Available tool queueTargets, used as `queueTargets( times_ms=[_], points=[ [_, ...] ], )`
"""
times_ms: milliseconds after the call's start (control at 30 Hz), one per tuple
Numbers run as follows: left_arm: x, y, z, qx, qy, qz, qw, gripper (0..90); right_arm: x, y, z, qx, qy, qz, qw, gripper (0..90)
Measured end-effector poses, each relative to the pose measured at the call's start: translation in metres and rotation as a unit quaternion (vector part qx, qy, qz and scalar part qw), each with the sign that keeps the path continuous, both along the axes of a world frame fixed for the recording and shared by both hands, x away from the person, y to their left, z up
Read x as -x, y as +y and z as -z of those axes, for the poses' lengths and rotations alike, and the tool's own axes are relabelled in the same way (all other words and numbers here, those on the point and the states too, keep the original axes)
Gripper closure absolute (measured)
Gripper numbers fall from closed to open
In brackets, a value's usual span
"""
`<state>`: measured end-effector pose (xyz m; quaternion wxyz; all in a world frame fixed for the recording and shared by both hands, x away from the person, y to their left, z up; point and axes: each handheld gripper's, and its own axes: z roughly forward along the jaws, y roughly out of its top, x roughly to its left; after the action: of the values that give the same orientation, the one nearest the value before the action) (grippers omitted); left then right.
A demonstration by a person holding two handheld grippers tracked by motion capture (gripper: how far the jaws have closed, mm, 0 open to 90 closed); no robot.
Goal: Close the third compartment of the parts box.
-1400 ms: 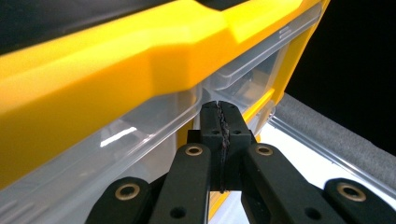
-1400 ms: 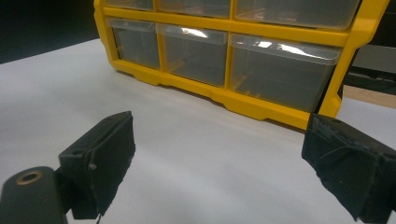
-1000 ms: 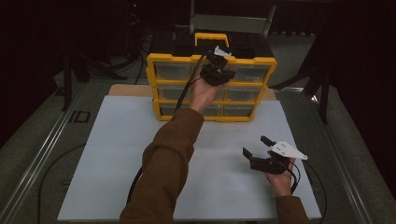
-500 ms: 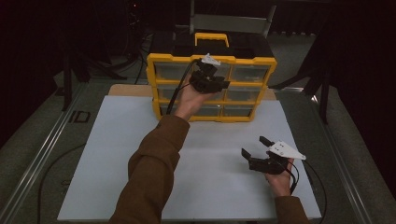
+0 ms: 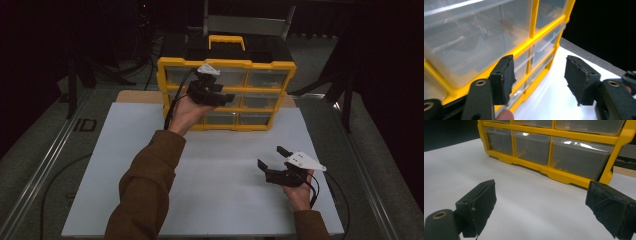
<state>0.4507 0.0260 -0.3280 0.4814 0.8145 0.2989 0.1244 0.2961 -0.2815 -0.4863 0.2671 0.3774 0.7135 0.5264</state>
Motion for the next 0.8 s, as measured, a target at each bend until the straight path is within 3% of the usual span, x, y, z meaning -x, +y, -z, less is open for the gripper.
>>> queueTargets(
  times_ms=[200, 367, 800],
  points=[
    [0.012, 0.016, 0.006, -0.004, -0.018, -0.016, 0.9997, 27.4, 0.000, 0.001, 0.000, 0.001, 0.001, -0.002, 1.0000, 9.2],
    [0.019, 0.030, 0.012, -0.016, -0.022, -0.027, 0.9993, 19.8, 0.000, 0.001, 0.000, 0.001, 0.001, -0.004, 1.0000, 9.2],
    [0.045, 0.069, 0.033, -0.016, -0.020, -0.026, 0.9993, 9.4, 0.000, 0.004, 0.002, 0.002, 0.002, -0.006, 1.0000, 9.2]
  ],
)
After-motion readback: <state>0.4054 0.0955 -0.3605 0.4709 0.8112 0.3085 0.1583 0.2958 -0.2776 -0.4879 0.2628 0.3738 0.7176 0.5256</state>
